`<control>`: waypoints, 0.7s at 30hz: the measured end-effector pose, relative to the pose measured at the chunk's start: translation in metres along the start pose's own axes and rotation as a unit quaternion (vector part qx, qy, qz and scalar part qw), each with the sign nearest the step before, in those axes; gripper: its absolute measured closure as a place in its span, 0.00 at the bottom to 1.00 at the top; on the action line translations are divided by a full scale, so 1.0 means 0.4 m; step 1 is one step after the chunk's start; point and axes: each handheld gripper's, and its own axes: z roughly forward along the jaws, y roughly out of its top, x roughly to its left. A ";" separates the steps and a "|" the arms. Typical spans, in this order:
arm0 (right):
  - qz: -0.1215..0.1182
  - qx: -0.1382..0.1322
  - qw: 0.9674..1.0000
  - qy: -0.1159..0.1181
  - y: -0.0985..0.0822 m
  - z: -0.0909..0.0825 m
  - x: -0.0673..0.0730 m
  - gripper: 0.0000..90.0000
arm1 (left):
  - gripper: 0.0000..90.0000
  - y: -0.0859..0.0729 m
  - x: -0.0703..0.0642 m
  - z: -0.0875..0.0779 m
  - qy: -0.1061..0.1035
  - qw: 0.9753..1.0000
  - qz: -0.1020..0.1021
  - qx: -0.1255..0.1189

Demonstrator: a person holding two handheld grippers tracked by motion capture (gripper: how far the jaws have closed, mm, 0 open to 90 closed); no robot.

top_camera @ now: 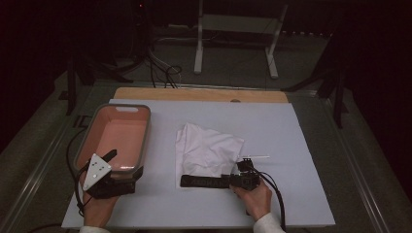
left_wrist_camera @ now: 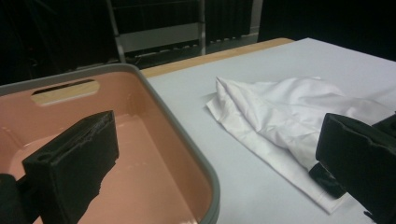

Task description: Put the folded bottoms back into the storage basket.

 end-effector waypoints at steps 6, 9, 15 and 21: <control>-0.010 -0.003 1.000 -0.003 0.000 -0.014 -0.002 0.86 | 0.00 0.022 -0.014 0.022 -0.006 1.000 0.003 0.000; -0.020 -0.006 1.000 -0.002 -0.002 -0.025 -0.004 0.86 | 0.00 0.034 -0.023 0.038 -0.010 1.000 0.006 0.003; -0.033 -0.001 0.999 -0.008 -0.008 -0.038 -0.011 0.86 | 0.00 0.065 -0.056 0.081 -0.024 1.000 0.019 0.005; -0.044 -0.002 0.999 -0.010 -0.014 -0.050 -0.019 0.86 | 0.00 0.083 -0.073 0.125 -0.039 0.999 0.016 0.008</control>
